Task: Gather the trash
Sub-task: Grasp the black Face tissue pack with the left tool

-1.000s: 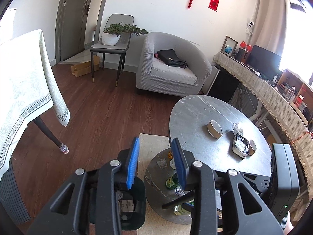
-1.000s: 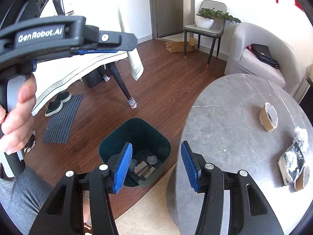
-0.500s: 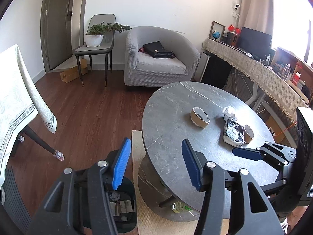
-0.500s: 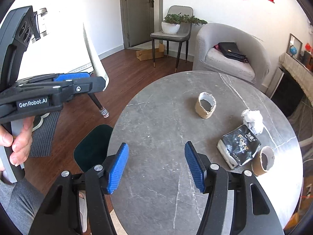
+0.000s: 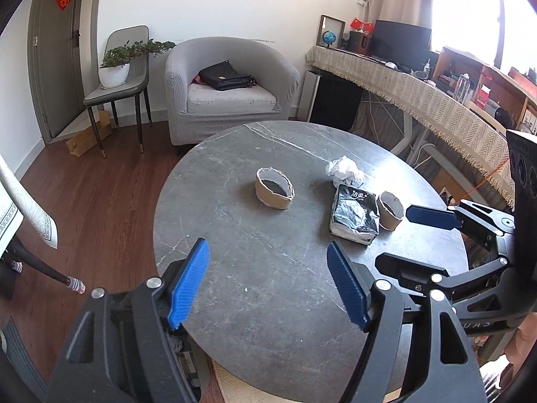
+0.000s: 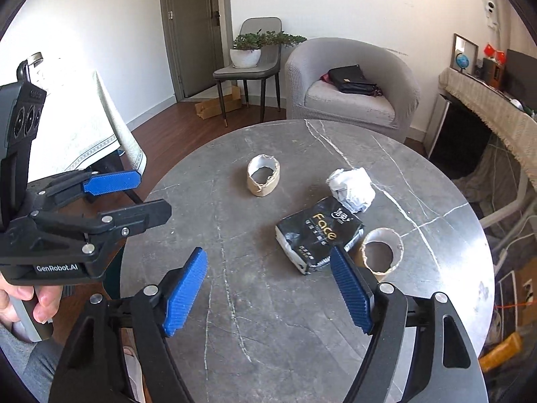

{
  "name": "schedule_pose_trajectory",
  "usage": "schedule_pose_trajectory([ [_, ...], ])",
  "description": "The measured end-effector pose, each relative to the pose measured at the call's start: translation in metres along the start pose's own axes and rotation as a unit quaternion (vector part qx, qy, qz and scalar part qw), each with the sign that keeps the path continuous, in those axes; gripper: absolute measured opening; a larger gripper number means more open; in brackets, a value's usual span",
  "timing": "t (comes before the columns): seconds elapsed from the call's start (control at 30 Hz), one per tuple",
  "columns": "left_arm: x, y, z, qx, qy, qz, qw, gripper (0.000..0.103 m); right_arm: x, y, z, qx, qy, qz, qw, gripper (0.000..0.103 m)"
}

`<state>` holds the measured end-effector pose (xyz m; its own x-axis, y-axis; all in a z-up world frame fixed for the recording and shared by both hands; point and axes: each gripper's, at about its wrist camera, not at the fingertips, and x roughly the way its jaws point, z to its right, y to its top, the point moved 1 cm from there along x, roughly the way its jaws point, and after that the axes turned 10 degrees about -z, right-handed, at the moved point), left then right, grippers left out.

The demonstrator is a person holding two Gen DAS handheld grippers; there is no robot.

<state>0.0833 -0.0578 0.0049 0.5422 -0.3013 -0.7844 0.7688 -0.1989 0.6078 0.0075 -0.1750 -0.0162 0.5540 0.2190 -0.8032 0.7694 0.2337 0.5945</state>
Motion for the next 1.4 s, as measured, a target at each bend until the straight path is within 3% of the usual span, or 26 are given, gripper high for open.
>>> schedule_pose_trajectory([
  [0.23, 0.026, 0.007, 0.03, 0.026, -0.008, -0.013, 0.9995, 0.085, -0.004, -0.014, 0.043, 0.022, -0.033, -0.008, 0.999, 0.079],
  [0.33, 0.038, 0.011, 0.041, 0.034, -0.009, -0.02, 0.9992, 0.085, -0.004, -0.021, 0.062, 0.038, -0.037, -0.01, 0.999, 0.08],
  [0.43, 0.051, 0.013, 0.053, 0.045, -0.012, -0.033, 0.9984, 0.085, -0.002, -0.028, 0.079, 0.056, -0.04, -0.014, 0.998, 0.088],
  [0.63, 0.076, 0.018, 0.073, 0.064, -0.013, -0.047, 0.9968, 0.085, 0.0, -0.035, 0.105, 0.083, -0.032, -0.021, 0.996, 0.088],
  [1.17, 0.11, 0.03, 0.096, 0.06, -0.017, -0.077, 0.9951, 0.085, -0.006, -0.053, 0.129, 0.089, -0.006, -0.021, 0.996, 0.088],
  [1.4, 0.113, 0.031, 0.096, 0.061, -0.008, -0.084, 0.9946, 0.078, -0.002, -0.048, 0.126, 0.086, 0.003, -0.021, 0.996, 0.088],
])
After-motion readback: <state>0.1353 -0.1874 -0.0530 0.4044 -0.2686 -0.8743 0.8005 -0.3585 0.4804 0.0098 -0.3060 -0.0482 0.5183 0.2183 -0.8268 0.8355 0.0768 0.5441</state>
